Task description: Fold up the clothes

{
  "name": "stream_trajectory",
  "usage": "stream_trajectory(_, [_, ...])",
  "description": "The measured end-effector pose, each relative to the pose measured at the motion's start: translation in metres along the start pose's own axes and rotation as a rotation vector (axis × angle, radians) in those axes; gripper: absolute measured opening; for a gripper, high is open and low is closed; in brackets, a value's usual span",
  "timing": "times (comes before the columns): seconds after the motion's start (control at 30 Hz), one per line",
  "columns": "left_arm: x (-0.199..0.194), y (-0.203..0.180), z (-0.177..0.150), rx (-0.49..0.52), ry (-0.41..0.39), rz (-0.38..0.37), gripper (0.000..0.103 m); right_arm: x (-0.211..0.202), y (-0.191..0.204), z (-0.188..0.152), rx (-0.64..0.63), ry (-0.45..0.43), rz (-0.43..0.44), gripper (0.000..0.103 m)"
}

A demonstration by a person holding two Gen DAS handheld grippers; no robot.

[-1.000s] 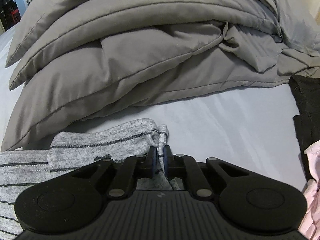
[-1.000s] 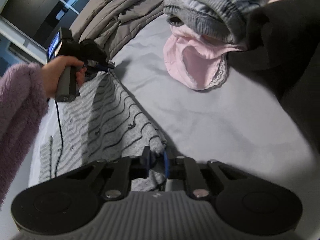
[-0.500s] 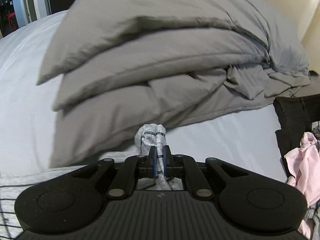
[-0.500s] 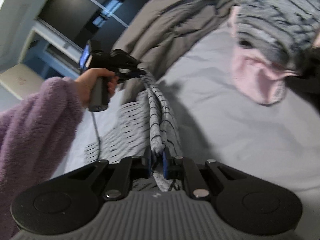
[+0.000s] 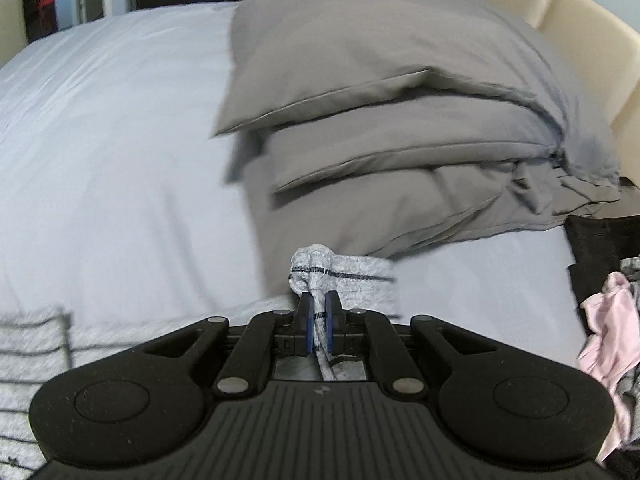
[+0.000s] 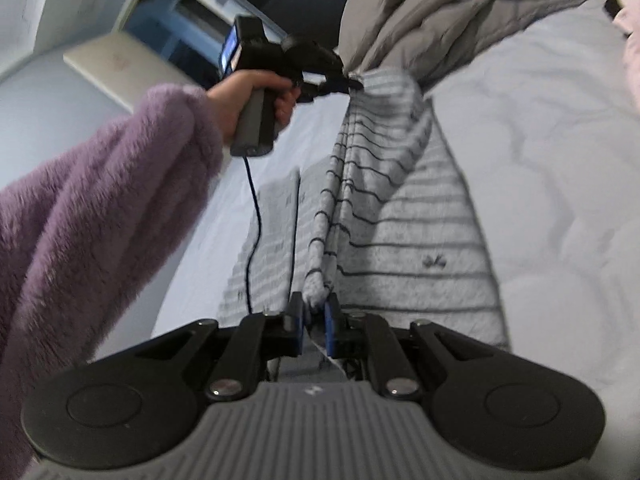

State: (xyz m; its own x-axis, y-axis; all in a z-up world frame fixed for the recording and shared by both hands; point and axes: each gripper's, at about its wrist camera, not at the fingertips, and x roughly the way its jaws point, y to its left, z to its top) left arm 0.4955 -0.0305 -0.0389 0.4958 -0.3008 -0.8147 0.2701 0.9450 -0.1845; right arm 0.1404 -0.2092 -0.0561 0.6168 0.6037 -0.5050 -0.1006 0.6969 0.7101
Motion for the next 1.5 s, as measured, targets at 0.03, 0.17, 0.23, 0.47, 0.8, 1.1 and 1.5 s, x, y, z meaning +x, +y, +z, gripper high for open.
stream_trajectory(0.03, [0.002, 0.010, -0.006, -0.009, 0.005, 0.008, 0.004, 0.006, 0.000, -0.003, -0.001, 0.022, 0.000, 0.012])
stream_trajectory(0.17, [0.012, 0.043, -0.027, -0.039, 0.020, 0.027, 0.004, 0.030, 0.002, -0.011, -0.019, 0.094, -0.015, 0.012])
stream_trajectory(0.23, [0.019, 0.054, -0.035, -0.056, 0.008, 0.014, 0.004, 0.043, 0.003, -0.016, -0.045, 0.115, -0.050, 0.012])
stream_trajectory(0.47, [0.029, 0.072, -0.047, -0.117, -0.045, 0.004, 0.026, 0.074, 0.008, -0.028, -0.132, 0.171, -0.146, 0.018])
stream_trajectory(0.8, [-0.080, 0.124, -0.065, -0.154, -0.103, -0.051, 0.042, 0.055, 0.046, -0.049, -0.262, 0.166, -0.143, 0.052])
stream_trajectory(1.1, [-0.193, 0.191, -0.108, -0.168, -0.110, 0.007, 0.045, 0.071, 0.111, -0.090, -0.460, 0.192, -0.101, 0.050])
stream_trajectory(1.5, [-0.260, 0.296, -0.171, -0.247, -0.066, 0.108, 0.050, 0.141, 0.219, -0.154, -0.855, 0.159, -0.112, 0.042])
